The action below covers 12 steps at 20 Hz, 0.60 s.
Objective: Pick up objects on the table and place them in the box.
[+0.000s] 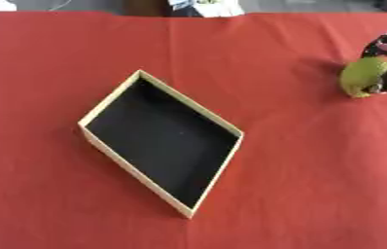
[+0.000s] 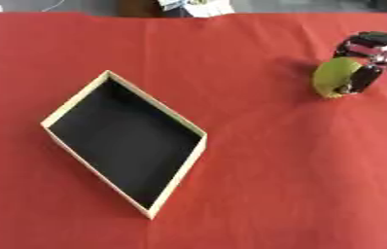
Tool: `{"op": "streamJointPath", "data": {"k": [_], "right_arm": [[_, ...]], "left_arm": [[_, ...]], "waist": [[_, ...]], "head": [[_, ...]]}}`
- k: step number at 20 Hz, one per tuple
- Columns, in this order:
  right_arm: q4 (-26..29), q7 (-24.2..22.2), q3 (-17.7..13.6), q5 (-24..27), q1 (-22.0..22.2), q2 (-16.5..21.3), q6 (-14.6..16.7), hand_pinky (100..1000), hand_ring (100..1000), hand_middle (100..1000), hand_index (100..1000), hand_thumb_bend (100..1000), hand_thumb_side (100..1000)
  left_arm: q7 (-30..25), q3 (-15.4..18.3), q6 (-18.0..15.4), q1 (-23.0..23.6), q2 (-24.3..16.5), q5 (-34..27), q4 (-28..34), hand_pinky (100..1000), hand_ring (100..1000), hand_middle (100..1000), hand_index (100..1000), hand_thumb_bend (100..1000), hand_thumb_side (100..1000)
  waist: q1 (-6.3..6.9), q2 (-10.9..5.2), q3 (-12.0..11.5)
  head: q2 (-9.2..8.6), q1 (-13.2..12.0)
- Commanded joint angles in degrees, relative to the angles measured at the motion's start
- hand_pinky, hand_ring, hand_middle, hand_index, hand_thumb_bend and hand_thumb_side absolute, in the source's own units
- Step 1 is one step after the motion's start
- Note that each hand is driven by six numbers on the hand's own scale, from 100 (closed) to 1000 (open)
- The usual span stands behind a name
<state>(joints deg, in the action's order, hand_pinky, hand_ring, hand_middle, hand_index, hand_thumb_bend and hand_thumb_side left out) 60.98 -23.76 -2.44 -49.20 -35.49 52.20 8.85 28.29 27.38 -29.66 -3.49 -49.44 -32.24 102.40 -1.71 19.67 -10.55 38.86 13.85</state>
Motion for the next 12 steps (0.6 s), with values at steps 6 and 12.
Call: {"op": "streamJointPath", "data": {"k": [6, 12], "right_arm": [[4.29, 6.54, -1.21, 7.00, 1.29, 2.69, -1.52, 775, 687, 395, 507, 100, 231], [12.25, 7.22, -2.58, 11.01, 3.83, 4.02, -2.25, 728, 652, 390, 513, 100, 231]], "left_arm": [[-0.37, 0.77, 0.27, -0.03, -1.49, -0.03, 0.31, 579, 606, 658, 691, 165, 693], [-0.33, 0.92, 0.42, 0.12, -1.46, -0.17, 0.37, 579, 606, 658, 692, 165, 694]], "waist": [[-0.08, -1.17, 0.14], [-0.18, -1.22, 0.33]], "head": [[-0.50, 0.05], [-0.37, -0.12]]}}
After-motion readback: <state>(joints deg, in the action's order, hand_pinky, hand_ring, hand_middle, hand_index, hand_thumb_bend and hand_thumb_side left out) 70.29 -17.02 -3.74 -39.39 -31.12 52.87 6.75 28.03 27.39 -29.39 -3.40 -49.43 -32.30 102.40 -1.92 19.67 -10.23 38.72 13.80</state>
